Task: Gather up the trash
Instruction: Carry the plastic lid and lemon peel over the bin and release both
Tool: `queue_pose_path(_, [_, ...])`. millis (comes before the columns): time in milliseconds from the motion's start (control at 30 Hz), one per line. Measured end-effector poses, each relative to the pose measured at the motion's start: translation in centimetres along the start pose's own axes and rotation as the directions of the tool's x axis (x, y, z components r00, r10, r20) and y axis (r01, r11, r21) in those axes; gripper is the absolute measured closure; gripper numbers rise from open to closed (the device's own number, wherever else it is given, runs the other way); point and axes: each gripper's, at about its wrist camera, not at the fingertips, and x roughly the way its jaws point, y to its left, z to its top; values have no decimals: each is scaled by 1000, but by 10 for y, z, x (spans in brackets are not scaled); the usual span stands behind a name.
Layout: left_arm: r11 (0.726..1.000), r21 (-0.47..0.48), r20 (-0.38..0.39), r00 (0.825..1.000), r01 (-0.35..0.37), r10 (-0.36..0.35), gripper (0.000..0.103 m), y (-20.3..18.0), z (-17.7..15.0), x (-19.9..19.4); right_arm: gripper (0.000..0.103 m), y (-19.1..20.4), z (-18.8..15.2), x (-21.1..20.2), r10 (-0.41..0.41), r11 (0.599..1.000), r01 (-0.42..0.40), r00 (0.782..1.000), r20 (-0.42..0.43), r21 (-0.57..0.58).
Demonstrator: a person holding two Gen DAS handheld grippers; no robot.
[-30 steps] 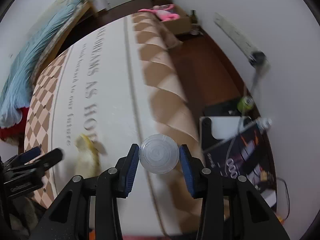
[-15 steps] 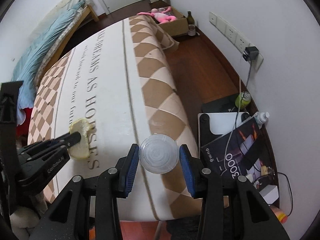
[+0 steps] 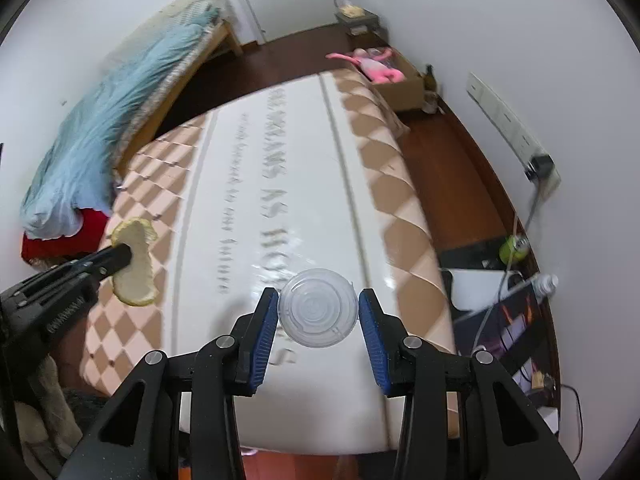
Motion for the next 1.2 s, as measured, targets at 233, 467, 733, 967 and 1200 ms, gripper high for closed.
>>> queue_pose_path(233, [994, -93, 78, 995, -50, 58, 99, 77, 6, -46, 60, 77, 18, -15, 79, 991, -75, 996, 30, -106])
queue_pose_path(467, [971, -206, 126, 981, -118, 146, 99, 178, -1, -90, 60, 196, 27, -9, 207, 950, -198, 978, 13, -239])
queue_pose_path(733, [913, -363, 107, 965, -186, 239, 99, 307, -23, -113, 60, 356, 21, 29, 334, 867, -342, 939, -86, -363])
queue_pose_path(967, [842, -485, -1, 962, -238, 272, 99, 405, -61, -80, 60, 475, -6, 96, 334, 797, -405, 913, -233, -448])
queue_pose_path(1200, [778, -586, -134, 974, -227, 183, 99, 468, -115, -15, 60, 542, -37, 184, 227, 753, -403, 901, -369, -520])
